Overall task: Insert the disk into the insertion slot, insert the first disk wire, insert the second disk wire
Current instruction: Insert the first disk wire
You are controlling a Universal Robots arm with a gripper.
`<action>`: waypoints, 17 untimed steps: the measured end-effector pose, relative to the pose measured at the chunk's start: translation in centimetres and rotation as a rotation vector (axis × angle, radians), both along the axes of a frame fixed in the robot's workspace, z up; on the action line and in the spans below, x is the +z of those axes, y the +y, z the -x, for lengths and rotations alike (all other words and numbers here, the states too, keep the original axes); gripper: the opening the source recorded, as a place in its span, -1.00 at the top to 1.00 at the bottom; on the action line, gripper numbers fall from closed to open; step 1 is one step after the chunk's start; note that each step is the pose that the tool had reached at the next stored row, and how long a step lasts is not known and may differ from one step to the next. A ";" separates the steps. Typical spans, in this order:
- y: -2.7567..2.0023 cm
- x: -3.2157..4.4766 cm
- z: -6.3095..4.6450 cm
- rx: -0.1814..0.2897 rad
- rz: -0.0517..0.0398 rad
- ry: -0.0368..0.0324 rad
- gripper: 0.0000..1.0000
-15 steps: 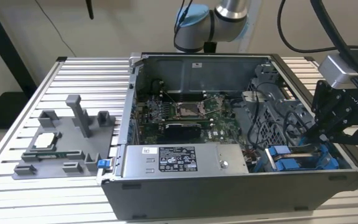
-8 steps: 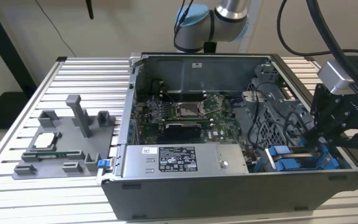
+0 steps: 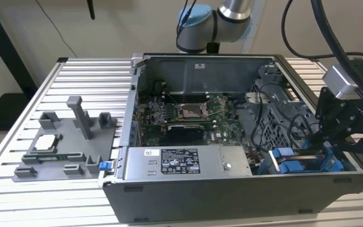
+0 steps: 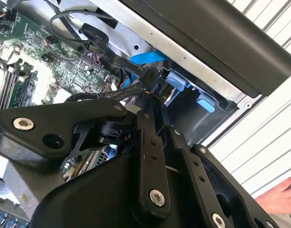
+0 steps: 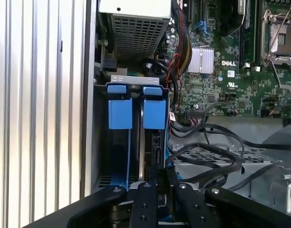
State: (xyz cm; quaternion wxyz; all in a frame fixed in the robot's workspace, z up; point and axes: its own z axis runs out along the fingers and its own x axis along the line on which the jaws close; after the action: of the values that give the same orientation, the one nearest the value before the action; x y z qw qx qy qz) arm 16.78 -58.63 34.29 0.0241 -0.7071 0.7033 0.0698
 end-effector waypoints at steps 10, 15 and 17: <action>0.00 -0.30 -0.1 -0.022 -0.0010 -0.0001 1.00; 0.00 -0.55 -0.1 -0.028 -0.0013 0.0000 1.00; 0.00 -0.79 -0.1 -0.030 -0.0018 0.0000 1.00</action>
State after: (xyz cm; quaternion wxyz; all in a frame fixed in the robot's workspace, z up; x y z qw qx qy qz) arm 16.85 -58.64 33.50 0.0257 -0.6965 0.7136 0.0701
